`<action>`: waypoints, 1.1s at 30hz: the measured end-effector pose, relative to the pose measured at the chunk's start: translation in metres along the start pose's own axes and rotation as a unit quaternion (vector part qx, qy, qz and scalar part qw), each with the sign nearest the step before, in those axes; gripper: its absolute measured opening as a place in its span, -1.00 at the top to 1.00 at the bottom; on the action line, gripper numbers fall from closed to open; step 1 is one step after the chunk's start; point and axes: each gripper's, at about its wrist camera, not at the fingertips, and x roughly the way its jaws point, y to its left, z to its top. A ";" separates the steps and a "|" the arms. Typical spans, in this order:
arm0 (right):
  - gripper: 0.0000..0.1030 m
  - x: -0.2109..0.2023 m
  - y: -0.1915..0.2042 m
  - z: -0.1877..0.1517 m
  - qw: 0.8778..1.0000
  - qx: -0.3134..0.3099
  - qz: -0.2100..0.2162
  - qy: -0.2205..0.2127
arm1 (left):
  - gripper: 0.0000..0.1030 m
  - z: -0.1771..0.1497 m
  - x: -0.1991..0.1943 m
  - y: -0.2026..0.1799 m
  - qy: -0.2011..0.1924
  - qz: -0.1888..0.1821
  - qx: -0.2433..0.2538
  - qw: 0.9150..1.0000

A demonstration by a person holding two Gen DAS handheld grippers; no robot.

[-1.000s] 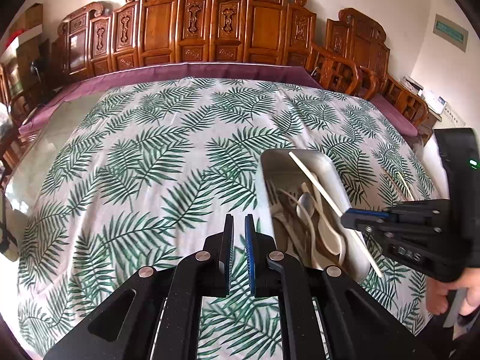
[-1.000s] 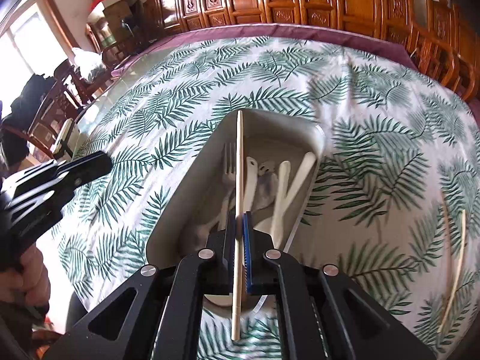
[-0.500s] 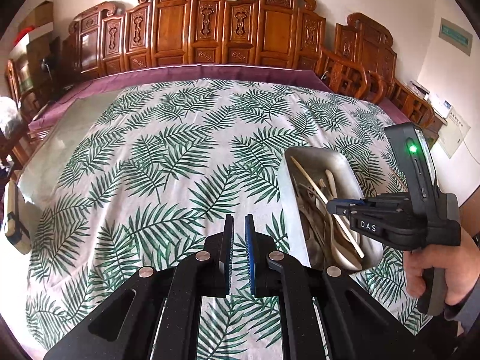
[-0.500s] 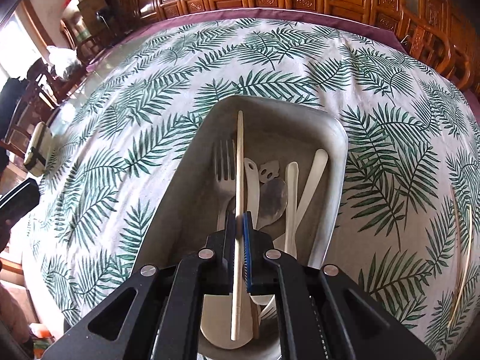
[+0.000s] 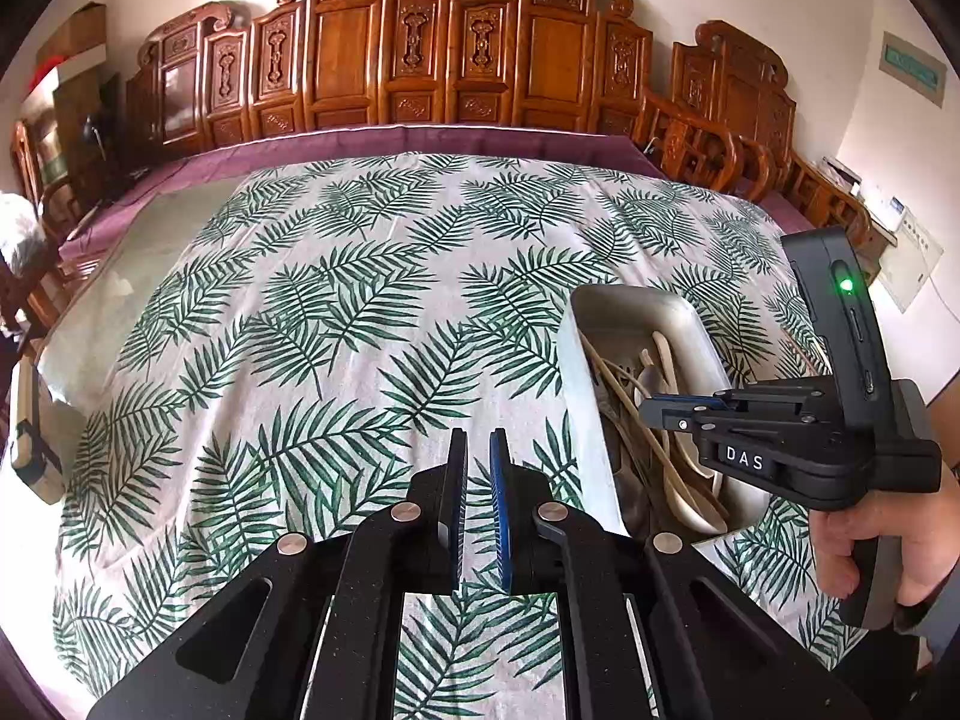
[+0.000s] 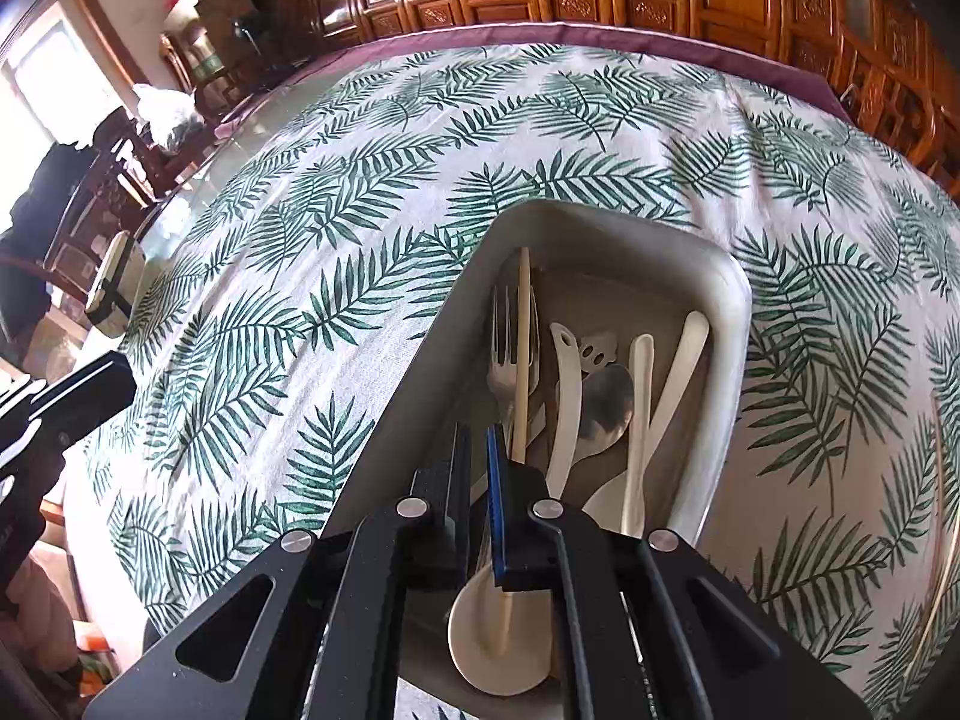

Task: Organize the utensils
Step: 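Lower the held chopstick into the tray and open the right tool, then move the open right tool toward the loose chopsticks on the cloth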

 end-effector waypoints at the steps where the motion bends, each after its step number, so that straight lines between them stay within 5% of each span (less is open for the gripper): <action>1: 0.87 -0.002 0.000 -0.001 1.000 -0.003 -0.002 -0.002 | 0.88 0.000 0.000 -0.001 0.000 -0.001 0.001 1.000; 20: 0.87 -0.088 -0.060 -0.051 0.997 -0.008 -0.043 -0.060 | 0.80 0.010 0.005 -0.071 -0.003 -0.031 0.039 0.999; 26: 0.87 -0.108 -0.087 -0.066 0.996 0.010 -0.056 -0.069 | 0.46 0.014 0.011 -0.104 -0.003 -0.042 0.057 0.998; 28: 0.84 -0.114 -0.094 -0.070 0.995 0.014 -0.062 -0.071 | -0.08 0.015 0.011 -0.115 -0.008 -0.046 0.059 0.997; 33: 0.43 -0.125 -0.113 -0.079 0.994 0.028 -0.074 -0.081 | -0.57 0.017 0.013 -0.132 -0.012 -0.049 0.063 0.997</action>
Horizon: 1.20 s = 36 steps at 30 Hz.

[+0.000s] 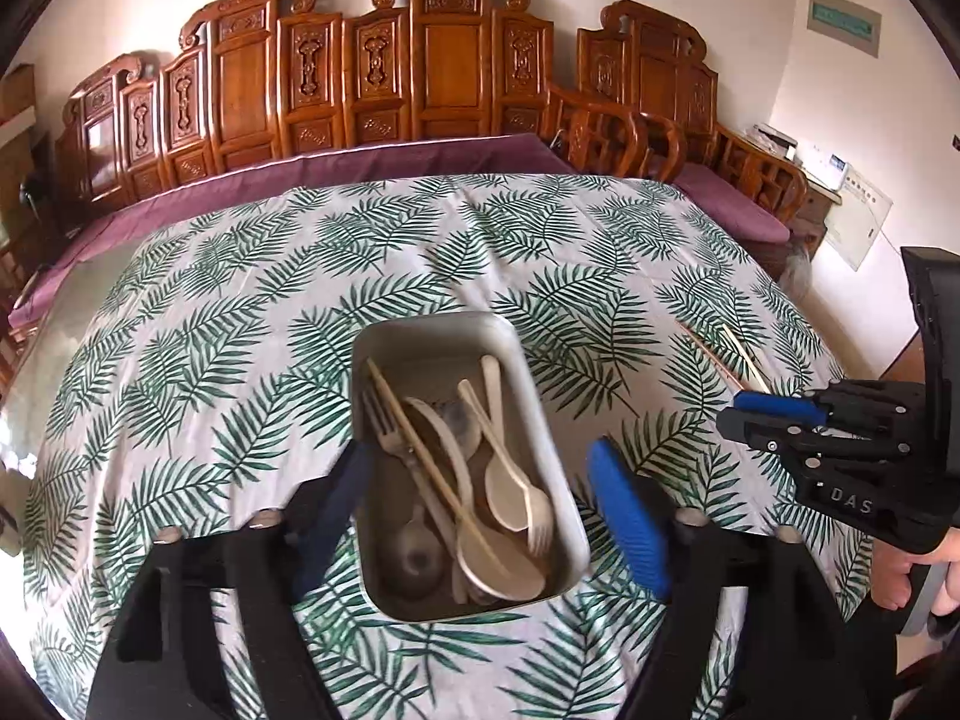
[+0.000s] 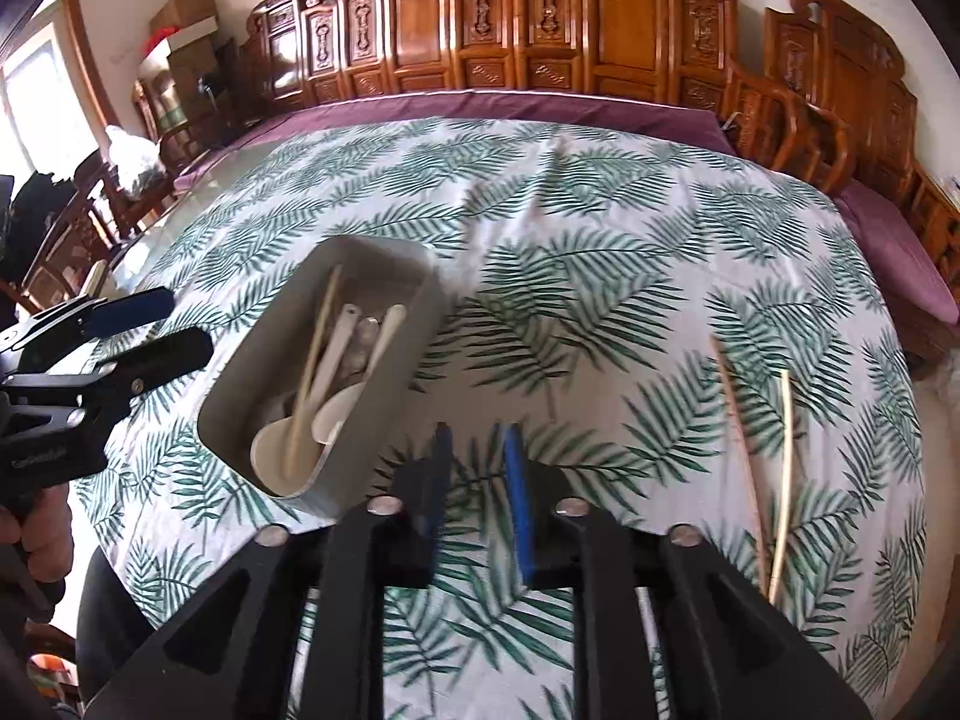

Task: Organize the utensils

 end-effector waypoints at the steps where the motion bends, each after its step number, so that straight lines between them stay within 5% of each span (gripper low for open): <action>1: 0.24 -0.002 -0.005 -0.002 1.000 0.003 -0.004 -0.002 | -0.68 0.000 0.001 -0.002 0.001 0.000 0.001 1.000; 4: -0.53 -0.007 -0.019 -0.007 1.000 0.014 -0.017 -0.010 | -0.77 0.001 0.006 -0.010 0.008 0.000 0.003 1.000; 16: -0.65 -0.002 -0.093 -0.040 0.996 0.061 -0.057 0.012 | -0.78 0.009 0.027 -0.050 0.020 -0.011 0.020 1.000; 21: -0.42 0.002 -0.125 -0.050 0.994 0.082 -0.062 0.021 | -0.78 0.014 0.042 -0.075 0.028 -0.025 0.034 0.999; 29: 0.24 0.021 -0.169 -0.056 0.992 0.101 -0.066 0.046 | -0.78 0.024 0.076 -0.121 0.046 -0.054 0.057 0.996; 36: 0.46 0.038 -0.194 -0.051 0.991 0.101 -0.063 0.058 | -0.78 0.029 0.106 -0.157 0.067 -0.066 0.077 0.993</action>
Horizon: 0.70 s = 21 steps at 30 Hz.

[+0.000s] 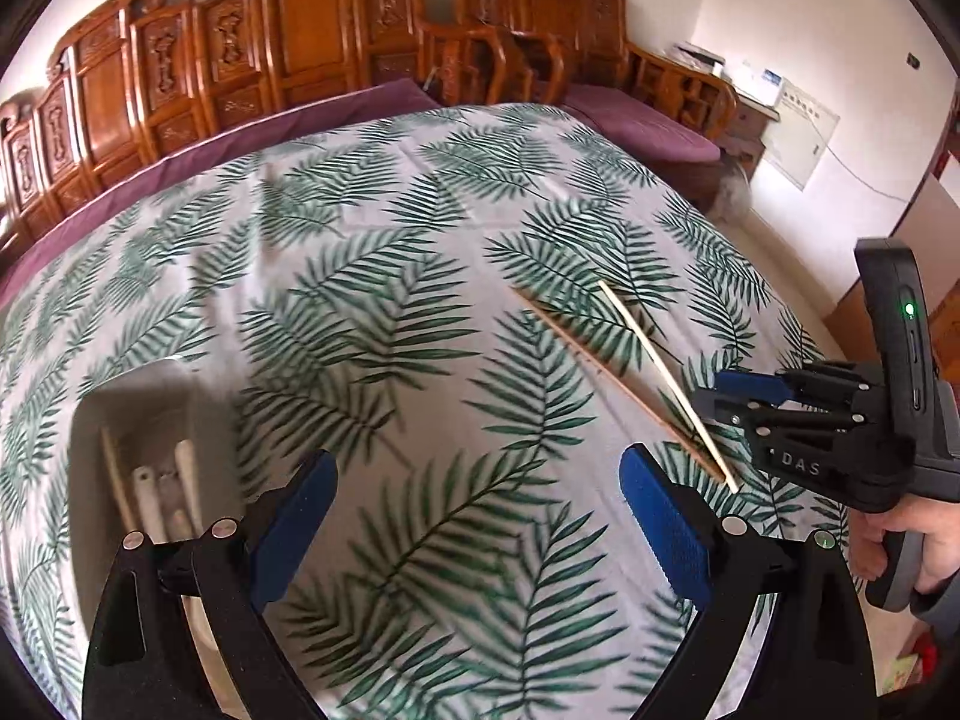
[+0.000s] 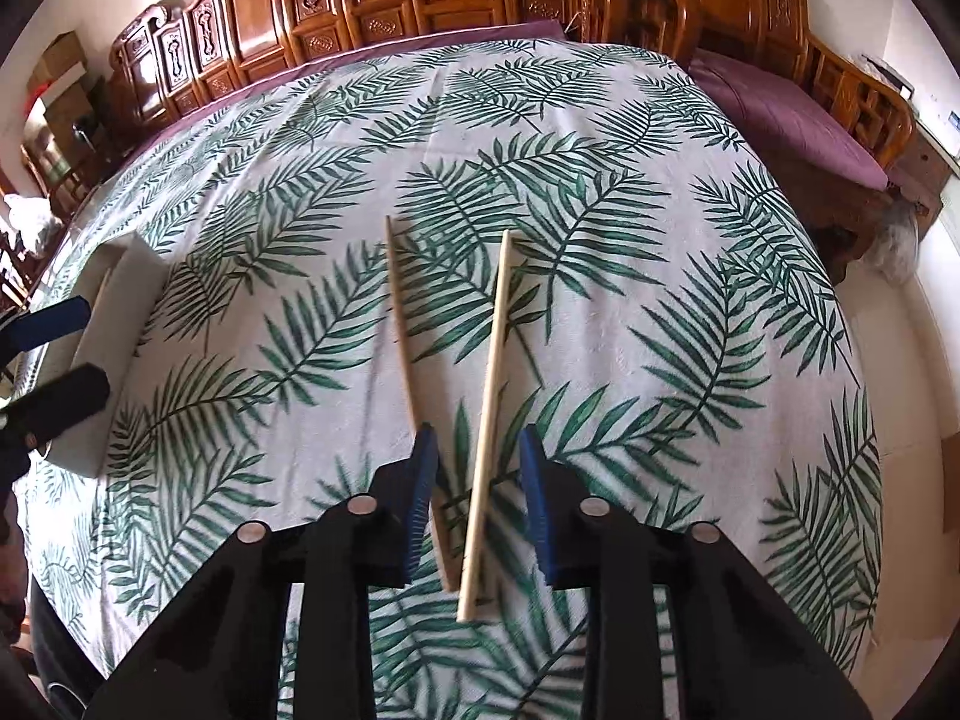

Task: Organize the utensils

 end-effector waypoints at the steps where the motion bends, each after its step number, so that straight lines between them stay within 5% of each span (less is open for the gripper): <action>1: 0.47 0.002 -0.001 0.001 1.000 -0.001 0.000 0.002 | -0.78 0.001 0.004 -0.004 0.003 0.000 0.003 1.000; 10: 0.64 0.022 -0.007 0.007 1.000 -0.017 0.003 0.017 | -0.78 0.011 0.036 -0.019 0.025 0.001 0.010 1.000; 14: 0.88 0.022 -0.010 0.007 1.000 -0.024 -0.006 0.016 | -0.78 0.017 0.050 -0.022 0.034 0.003 0.011 0.999; 21: 0.89 0.018 -0.015 0.001 1.000 -0.024 -0.004 0.016 | -0.78 0.028 0.070 -0.036 0.043 -0.002 0.017 0.999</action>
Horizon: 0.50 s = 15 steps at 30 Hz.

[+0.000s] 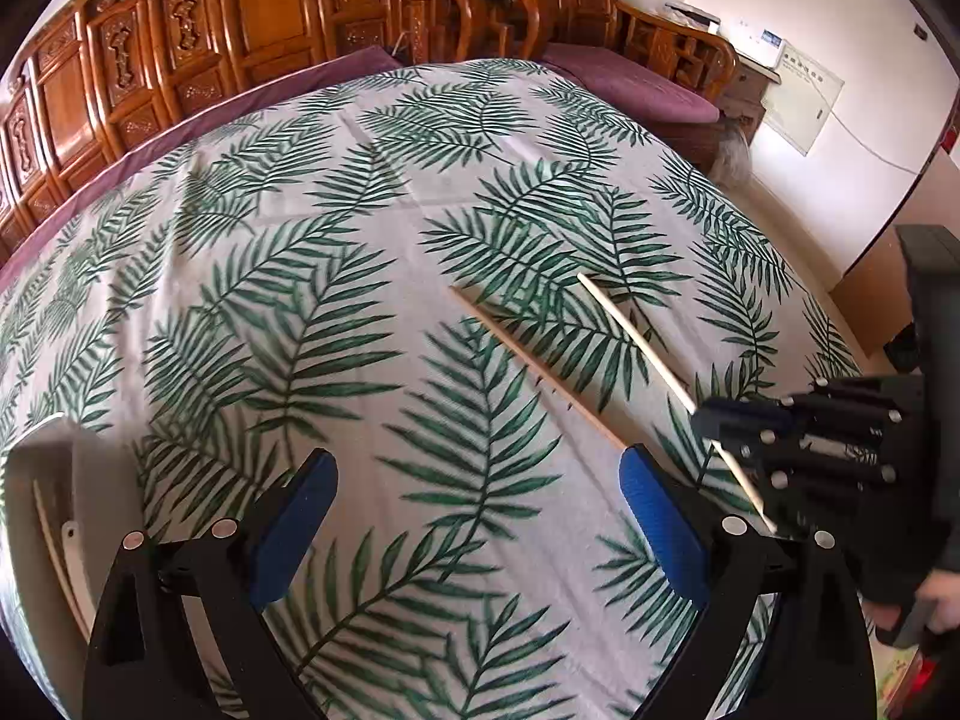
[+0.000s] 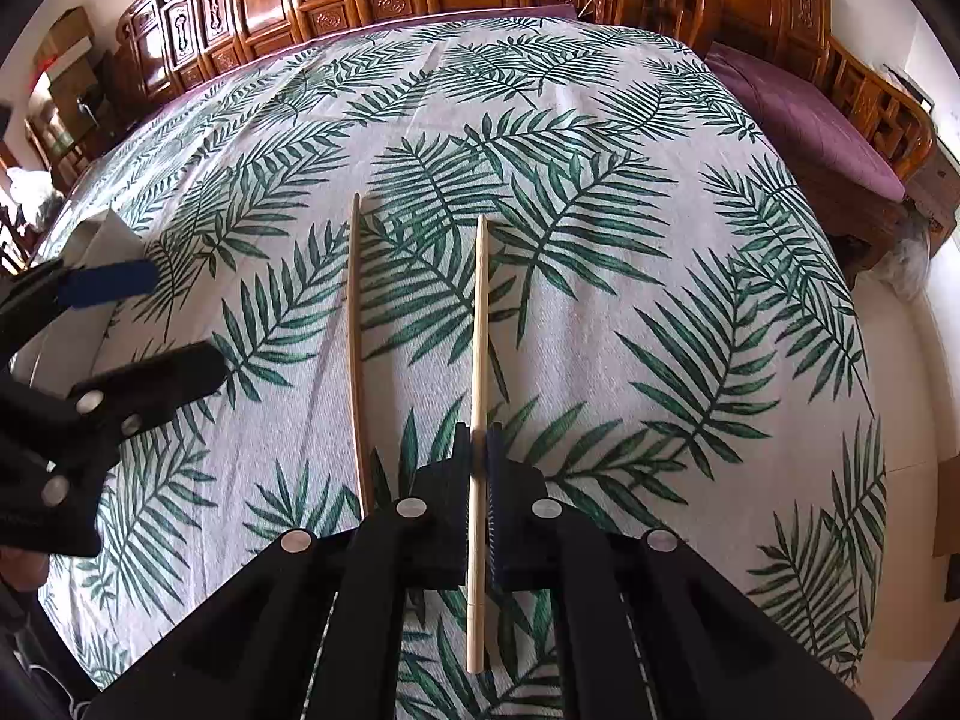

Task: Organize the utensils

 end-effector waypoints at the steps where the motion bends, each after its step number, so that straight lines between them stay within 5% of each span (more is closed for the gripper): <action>1: 0.89 -0.002 -0.001 -0.002 1.000 0.001 0.000 -0.001 | -0.78 0.002 0.002 -0.002 0.001 -0.001 0.001 1.000; 15: 0.88 -0.024 -0.019 -0.028 1.000 0.021 -0.002 -0.013 | 0.12 0.015 0.032 -0.038 0.027 -0.023 0.003 0.999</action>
